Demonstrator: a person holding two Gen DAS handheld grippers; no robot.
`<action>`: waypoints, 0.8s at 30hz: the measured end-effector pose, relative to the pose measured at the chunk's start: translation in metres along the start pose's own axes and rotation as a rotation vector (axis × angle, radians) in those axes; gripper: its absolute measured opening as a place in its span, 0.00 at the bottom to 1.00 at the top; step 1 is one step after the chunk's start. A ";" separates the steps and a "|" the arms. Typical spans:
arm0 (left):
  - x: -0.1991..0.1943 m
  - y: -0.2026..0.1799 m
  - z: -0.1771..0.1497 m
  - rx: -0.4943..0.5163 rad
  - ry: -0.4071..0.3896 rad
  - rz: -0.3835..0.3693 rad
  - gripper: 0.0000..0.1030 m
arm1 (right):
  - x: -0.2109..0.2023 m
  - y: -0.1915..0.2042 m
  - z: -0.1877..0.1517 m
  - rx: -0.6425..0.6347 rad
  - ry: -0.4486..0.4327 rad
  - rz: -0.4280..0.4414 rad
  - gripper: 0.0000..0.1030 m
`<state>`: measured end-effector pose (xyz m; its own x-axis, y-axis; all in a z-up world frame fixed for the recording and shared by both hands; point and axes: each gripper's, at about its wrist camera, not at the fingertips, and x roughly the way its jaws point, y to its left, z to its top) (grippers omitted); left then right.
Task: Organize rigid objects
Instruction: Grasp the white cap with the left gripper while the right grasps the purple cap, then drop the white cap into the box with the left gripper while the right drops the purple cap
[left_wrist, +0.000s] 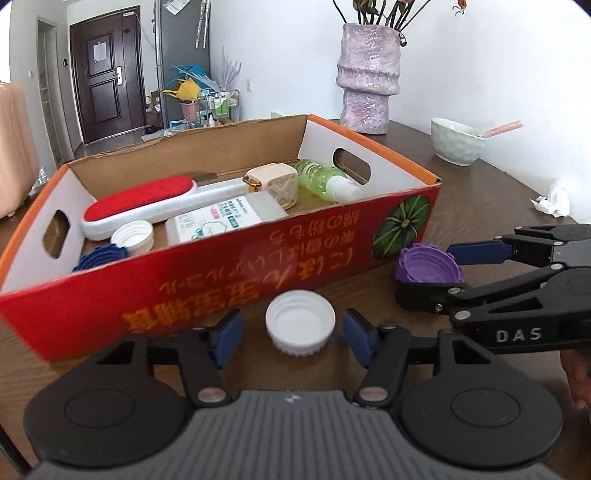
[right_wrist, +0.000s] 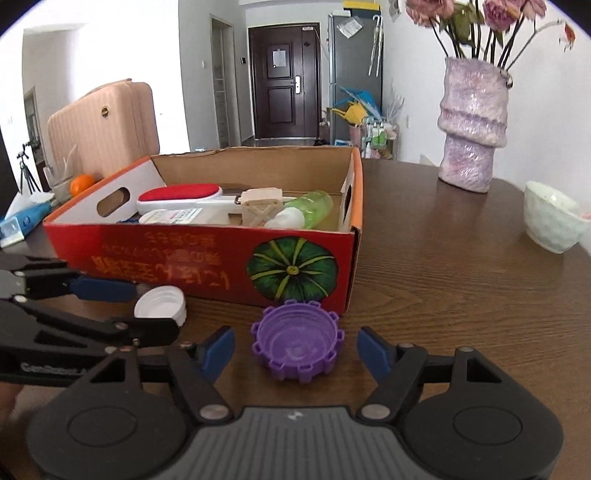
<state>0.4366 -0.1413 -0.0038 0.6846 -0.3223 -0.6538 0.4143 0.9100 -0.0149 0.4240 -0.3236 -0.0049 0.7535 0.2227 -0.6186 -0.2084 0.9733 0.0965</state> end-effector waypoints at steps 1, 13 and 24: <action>0.004 0.001 0.001 -0.005 0.001 -0.001 0.54 | 0.001 -0.003 0.001 0.016 -0.002 0.021 0.65; -0.002 -0.004 -0.003 0.022 -0.026 0.019 0.40 | 0.000 0.002 -0.004 -0.032 -0.020 -0.004 0.52; -0.081 0.016 -0.021 -0.062 -0.130 0.064 0.39 | -0.046 0.021 -0.019 -0.013 -0.163 -0.016 0.52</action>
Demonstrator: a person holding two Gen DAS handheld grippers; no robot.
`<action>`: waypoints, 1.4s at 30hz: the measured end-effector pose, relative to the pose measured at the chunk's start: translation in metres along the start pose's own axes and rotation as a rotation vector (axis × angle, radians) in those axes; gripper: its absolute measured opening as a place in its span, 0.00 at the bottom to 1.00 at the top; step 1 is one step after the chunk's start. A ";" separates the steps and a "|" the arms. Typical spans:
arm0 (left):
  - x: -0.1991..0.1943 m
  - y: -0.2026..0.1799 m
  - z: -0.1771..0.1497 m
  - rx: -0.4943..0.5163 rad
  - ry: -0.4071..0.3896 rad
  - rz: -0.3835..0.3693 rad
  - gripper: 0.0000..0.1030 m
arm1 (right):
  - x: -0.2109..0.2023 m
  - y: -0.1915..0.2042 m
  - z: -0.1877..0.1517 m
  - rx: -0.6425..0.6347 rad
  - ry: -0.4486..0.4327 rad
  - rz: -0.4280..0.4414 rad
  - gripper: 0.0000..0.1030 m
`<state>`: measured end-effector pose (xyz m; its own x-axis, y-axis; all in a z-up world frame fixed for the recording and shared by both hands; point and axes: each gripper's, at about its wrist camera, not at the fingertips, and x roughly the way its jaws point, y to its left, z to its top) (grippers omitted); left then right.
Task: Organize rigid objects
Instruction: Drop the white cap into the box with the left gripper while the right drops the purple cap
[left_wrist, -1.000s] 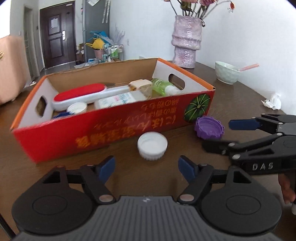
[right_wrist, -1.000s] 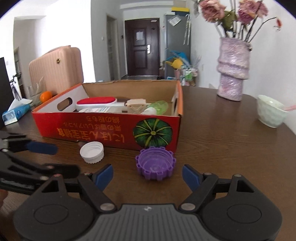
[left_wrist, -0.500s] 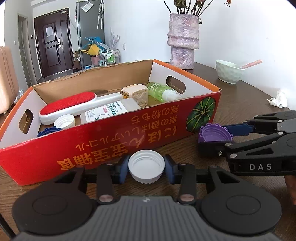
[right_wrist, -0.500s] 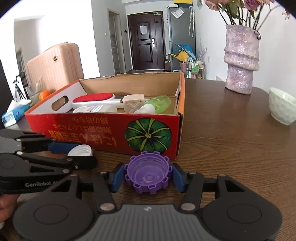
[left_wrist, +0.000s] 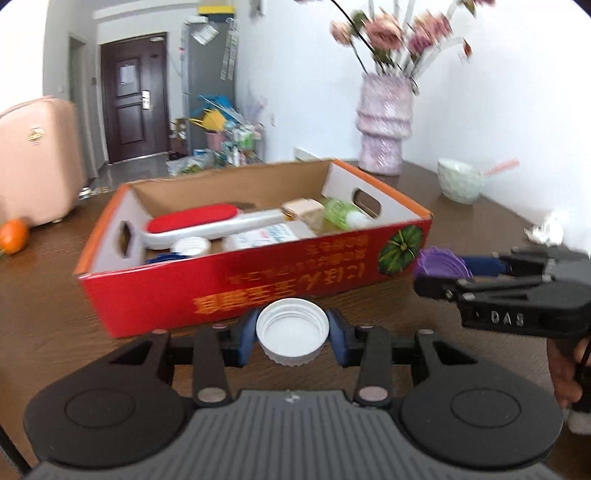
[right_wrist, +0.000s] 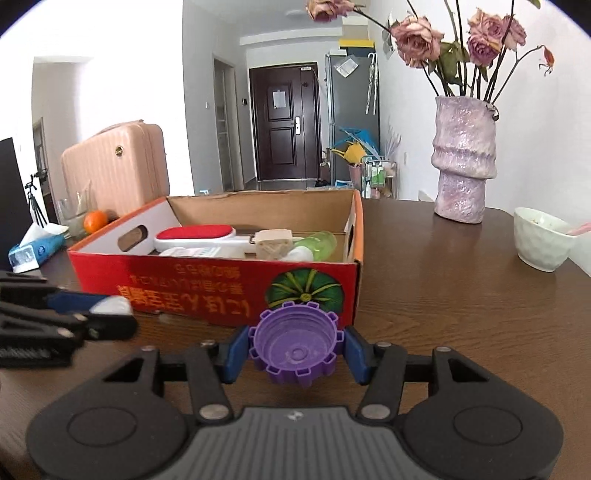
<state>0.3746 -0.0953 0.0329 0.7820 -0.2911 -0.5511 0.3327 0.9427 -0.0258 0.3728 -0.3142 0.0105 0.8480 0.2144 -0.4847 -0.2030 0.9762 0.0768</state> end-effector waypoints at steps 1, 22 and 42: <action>-0.009 0.006 -0.002 -0.020 -0.006 0.002 0.39 | -0.005 0.004 -0.002 -0.003 -0.007 0.001 0.52; -0.131 0.045 -0.068 -0.161 -0.048 0.012 0.40 | -0.148 0.073 -0.031 -0.022 -0.155 -0.022 0.52; -0.107 0.047 -0.015 -0.090 -0.122 0.033 0.40 | -0.124 0.073 0.004 -0.075 -0.197 -0.012 0.52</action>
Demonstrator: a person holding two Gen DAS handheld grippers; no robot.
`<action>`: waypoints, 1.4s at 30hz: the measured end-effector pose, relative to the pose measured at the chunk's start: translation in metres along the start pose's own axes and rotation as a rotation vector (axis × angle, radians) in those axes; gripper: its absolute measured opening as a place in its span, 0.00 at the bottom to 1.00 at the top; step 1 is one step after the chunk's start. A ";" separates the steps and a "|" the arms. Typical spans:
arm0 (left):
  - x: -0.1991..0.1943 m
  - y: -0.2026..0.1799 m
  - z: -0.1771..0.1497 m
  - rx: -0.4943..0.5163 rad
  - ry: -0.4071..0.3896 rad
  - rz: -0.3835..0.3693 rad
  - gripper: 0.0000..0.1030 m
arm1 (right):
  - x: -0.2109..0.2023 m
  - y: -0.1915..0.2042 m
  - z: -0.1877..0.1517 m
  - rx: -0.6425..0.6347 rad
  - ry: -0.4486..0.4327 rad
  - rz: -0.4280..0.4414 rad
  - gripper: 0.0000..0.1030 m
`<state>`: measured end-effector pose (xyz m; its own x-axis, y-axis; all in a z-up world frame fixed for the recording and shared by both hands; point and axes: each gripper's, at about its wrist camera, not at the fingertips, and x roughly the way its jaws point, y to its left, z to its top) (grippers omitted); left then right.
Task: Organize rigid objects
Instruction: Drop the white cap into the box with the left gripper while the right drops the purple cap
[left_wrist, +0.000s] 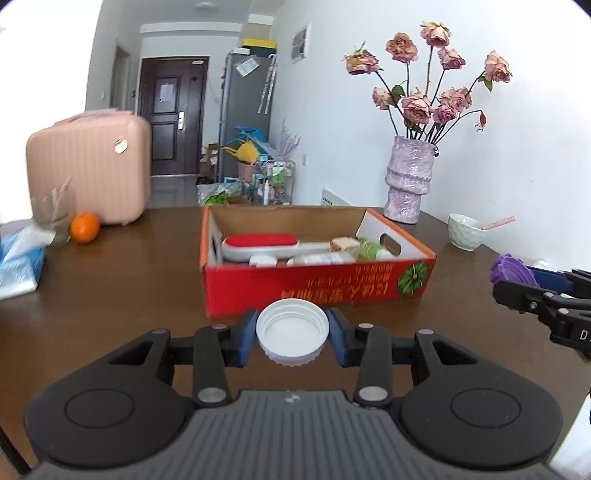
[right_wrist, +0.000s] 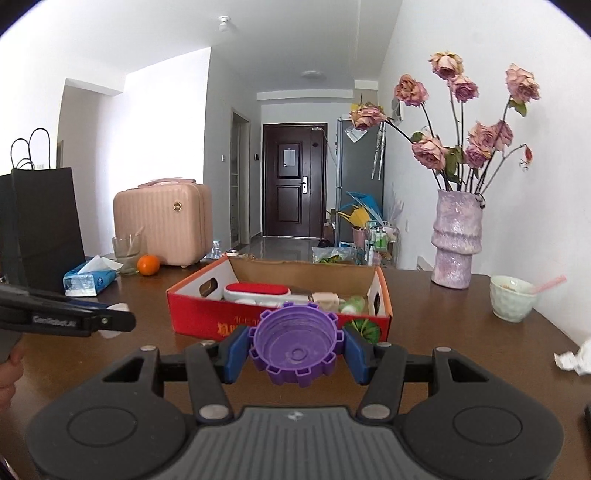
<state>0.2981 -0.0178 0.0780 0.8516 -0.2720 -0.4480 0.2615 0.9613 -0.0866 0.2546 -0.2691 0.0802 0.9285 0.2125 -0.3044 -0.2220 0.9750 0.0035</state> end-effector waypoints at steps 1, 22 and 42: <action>0.006 0.000 0.005 0.006 -0.002 -0.002 0.40 | 0.006 -0.002 0.003 -0.001 -0.002 -0.001 0.52; 0.201 0.030 0.065 -0.100 0.187 -0.017 0.40 | 0.244 -0.050 0.029 0.069 0.255 0.063 0.53; 0.182 0.029 0.068 -0.072 0.127 0.006 0.64 | 0.222 -0.059 0.036 0.154 0.157 0.045 0.69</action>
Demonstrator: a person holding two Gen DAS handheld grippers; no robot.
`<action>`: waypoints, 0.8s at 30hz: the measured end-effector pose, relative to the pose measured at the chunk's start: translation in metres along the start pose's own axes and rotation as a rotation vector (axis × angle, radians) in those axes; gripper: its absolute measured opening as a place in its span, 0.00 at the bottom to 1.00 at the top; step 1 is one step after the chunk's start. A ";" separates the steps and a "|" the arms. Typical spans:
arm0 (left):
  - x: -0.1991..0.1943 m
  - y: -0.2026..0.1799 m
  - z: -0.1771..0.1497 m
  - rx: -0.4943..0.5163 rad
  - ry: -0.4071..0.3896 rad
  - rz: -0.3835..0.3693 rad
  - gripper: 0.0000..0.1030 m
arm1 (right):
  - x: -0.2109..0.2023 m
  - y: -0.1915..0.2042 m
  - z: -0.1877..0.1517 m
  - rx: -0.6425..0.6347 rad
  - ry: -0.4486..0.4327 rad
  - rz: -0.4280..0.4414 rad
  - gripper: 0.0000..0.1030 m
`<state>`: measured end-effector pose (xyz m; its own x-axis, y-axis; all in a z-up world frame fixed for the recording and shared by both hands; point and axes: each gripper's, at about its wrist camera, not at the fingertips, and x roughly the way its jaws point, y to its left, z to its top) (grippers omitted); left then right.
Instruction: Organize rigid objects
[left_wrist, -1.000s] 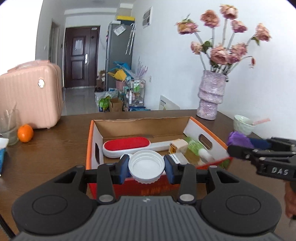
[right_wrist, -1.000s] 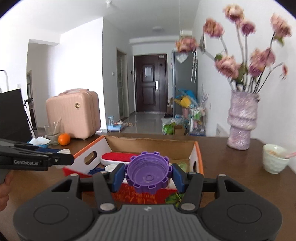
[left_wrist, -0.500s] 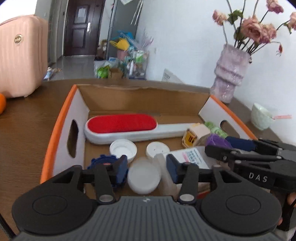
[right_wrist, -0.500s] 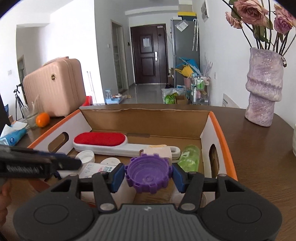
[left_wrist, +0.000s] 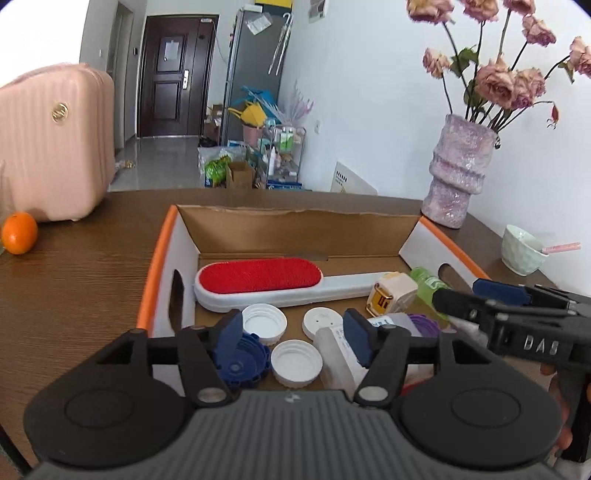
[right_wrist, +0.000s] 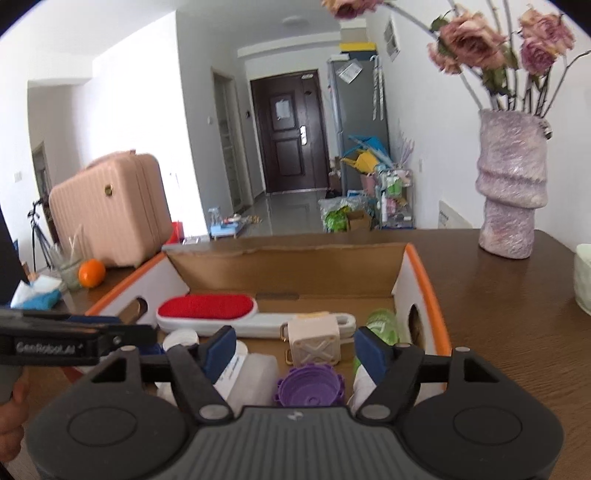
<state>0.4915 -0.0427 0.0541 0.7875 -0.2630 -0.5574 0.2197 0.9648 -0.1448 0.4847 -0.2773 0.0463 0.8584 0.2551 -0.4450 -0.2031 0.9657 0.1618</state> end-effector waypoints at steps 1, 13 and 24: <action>-0.006 -0.001 -0.001 0.002 -0.004 -0.001 0.64 | -0.006 0.000 0.001 0.009 -0.011 -0.001 0.70; -0.133 -0.018 -0.014 0.147 -0.173 0.062 0.74 | -0.100 0.034 0.003 -0.045 -0.078 0.020 0.80; -0.211 -0.021 -0.088 0.117 -0.222 0.102 0.76 | -0.183 0.063 -0.043 -0.065 -0.144 0.010 0.82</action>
<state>0.2699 -0.0065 0.1023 0.9133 -0.1720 -0.3691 0.1873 0.9823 0.0058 0.2946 -0.2609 0.1004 0.9140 0.2598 -0.3117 -0.2382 0.9654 0.1063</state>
